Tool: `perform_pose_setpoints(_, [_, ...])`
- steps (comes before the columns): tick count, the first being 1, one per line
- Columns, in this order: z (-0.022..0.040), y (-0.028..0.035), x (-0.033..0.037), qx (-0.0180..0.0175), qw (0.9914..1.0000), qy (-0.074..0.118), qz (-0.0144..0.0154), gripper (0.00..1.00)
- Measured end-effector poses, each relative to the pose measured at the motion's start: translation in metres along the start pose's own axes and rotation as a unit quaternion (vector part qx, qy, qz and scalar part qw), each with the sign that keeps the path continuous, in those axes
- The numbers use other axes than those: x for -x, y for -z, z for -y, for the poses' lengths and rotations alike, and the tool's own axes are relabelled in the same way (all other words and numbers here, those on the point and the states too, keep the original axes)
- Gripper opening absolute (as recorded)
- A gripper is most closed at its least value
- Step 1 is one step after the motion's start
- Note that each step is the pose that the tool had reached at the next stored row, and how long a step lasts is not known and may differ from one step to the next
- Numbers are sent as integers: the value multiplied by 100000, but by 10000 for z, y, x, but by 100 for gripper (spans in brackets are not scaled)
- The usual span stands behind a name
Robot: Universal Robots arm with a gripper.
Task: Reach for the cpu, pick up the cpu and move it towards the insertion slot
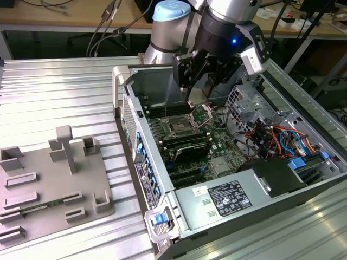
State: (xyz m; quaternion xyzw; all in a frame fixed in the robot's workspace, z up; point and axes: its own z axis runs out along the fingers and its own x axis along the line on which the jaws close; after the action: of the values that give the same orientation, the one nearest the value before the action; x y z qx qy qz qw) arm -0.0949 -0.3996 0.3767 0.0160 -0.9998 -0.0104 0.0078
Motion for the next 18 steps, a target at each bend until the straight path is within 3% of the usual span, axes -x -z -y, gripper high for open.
perform_pose_setpoints(8, [-226, -4, 187, -26, 100000, 1, -17, 55])
perform_pose_setpoints(18, [-432, -9, 411, -33, 100000, 0, -76, 55])
